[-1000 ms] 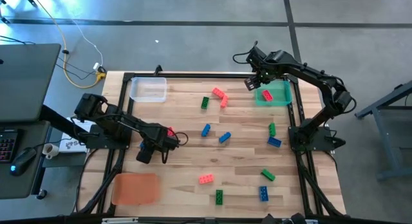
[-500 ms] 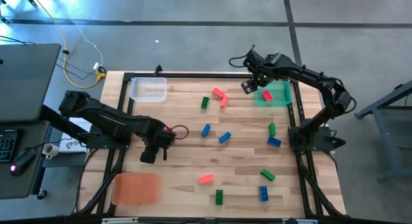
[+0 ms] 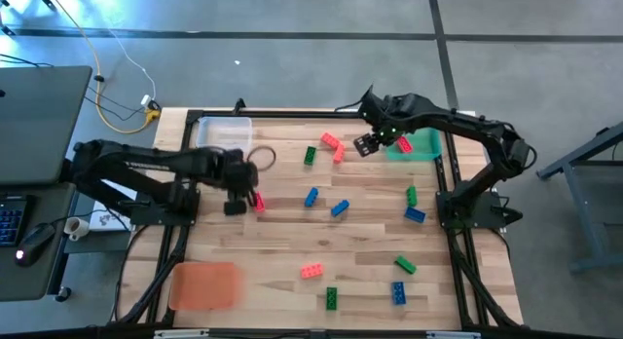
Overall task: Sort & place blocks by color
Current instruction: Put the blue game piece into the transparent bin
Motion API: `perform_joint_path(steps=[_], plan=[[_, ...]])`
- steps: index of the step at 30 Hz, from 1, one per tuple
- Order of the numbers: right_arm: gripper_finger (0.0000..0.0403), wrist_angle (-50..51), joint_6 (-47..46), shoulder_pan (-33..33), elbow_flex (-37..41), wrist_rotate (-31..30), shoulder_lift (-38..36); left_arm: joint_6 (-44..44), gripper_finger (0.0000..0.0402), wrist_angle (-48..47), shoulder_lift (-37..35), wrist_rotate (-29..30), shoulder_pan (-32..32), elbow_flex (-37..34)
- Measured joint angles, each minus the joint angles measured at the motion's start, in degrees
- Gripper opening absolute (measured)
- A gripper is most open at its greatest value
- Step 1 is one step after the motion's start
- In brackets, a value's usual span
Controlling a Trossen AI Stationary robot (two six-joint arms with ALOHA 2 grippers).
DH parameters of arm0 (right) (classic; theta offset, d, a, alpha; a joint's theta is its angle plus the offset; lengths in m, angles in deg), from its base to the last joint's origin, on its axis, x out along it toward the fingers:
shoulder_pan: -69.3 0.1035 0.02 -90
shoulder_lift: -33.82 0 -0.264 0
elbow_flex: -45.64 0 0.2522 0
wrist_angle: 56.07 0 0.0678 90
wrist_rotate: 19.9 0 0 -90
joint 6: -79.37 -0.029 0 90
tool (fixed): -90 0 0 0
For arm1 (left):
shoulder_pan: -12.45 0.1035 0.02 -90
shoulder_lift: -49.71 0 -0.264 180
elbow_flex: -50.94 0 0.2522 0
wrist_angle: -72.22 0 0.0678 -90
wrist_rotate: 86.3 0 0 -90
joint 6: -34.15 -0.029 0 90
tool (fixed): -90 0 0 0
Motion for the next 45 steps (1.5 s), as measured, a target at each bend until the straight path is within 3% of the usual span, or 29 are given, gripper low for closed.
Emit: perform_joint_path(steps=[14, 25, 37, 45], plan=[[0.0210, 0.1, -16.2, 12.4, 0.0, 0.0, 0.0, -11.4, 0.0111, 4.2, -3.3, 0.2, 27.4, 0.0], [0.0210, 1.0, -23.9, 20.5, 0.0, 0.0, 0.0, -15.8, 0.0111, 11.3, 4.0, -1.4, 44.8, 0.0], [0.0210, 2.2, -30.5, 24.2, 0.0, -1.1, 0.0, -16.5, 0.0112, 13.3, 14.5, -3.6, 49.2, 0.0], [0.0210, 7.7, -34.3, 26.1, 0.0, -2.7, 0.0, -15.5, 0.0161, 14.8, 15.5, -3.5, 49.2, 0.0]])
